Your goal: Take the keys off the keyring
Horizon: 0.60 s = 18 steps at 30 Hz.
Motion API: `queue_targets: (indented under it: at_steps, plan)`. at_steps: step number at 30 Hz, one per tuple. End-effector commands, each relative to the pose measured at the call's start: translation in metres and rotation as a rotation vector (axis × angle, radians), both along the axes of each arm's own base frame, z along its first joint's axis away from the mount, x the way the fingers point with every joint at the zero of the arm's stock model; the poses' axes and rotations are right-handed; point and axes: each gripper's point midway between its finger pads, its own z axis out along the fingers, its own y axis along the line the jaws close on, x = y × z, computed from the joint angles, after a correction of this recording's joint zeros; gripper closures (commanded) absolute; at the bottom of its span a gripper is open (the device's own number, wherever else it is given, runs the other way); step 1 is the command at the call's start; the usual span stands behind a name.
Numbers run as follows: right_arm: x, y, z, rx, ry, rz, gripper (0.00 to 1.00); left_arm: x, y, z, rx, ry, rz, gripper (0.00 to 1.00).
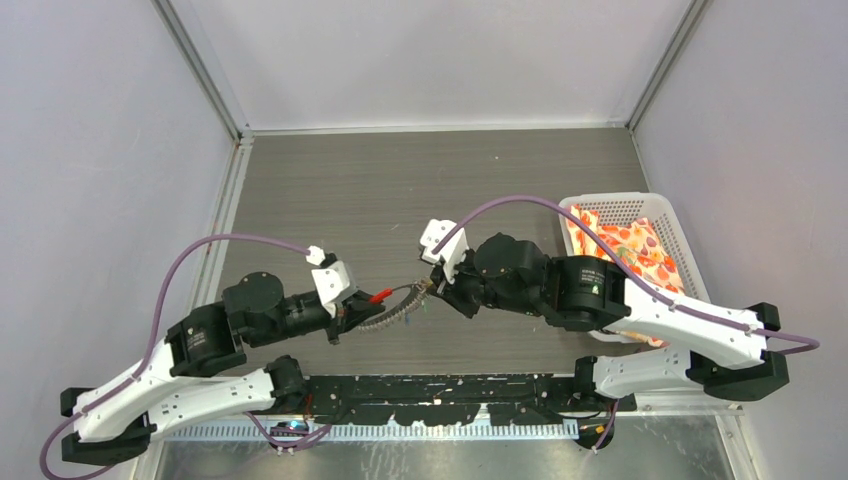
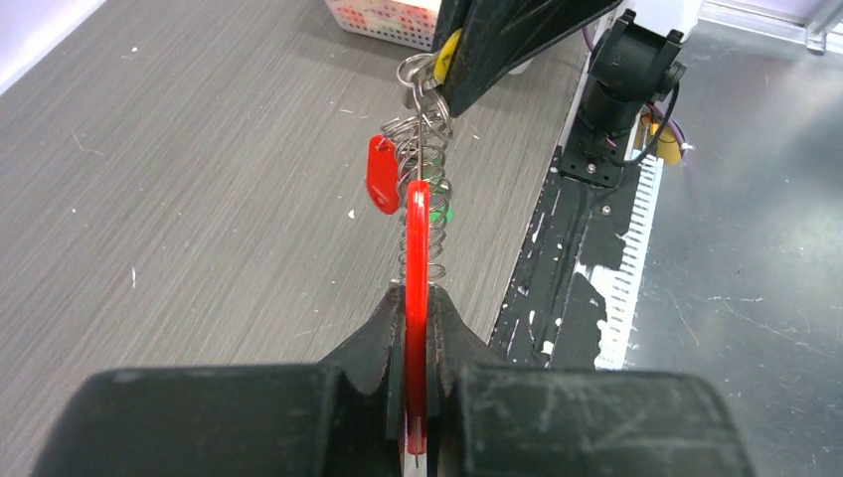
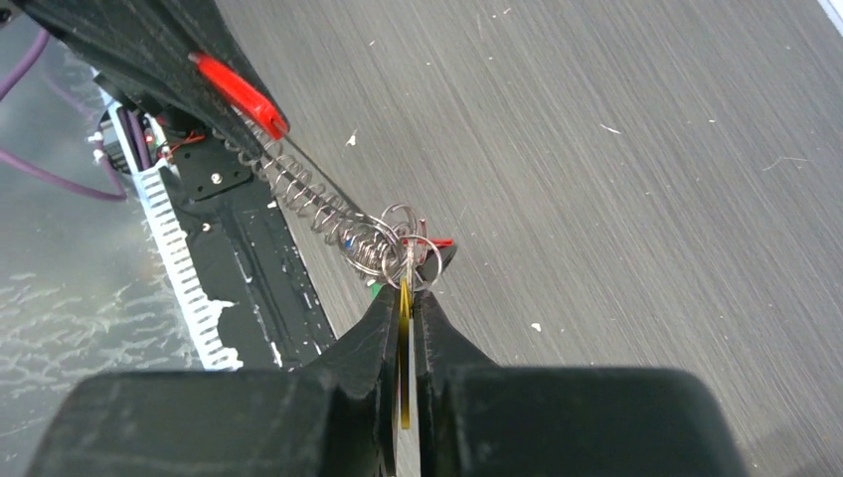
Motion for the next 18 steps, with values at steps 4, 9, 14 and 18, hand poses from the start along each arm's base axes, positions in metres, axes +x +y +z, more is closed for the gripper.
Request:
queue_targets:
  at_steps: [4,9,14,18]
  plan:
    - [-0.006,-0.001,0.017,0.004,0.006,0.036,0.99,-0.002,0.004,0.020,0.003,-0.065,-0.029,0.99]
    - [-0.008,-0.002,0.021,-0.002,-0.003,0.059,0.99,-0.003,0.001,0.010,0.020,-0.048,-0.040,0.99]
    - [-0.016,0.000,0.019,-0.040,0.023,0.110,0.99,-0.001,0.000,0.004,0.045,-0.049,-0.040,0.99]
    - [-0.023,0.003,0.010,-0.086,0.056,0.149,0.99,-0.001,0.001,0.007,0.044,-0.063,-0.043,0.99]
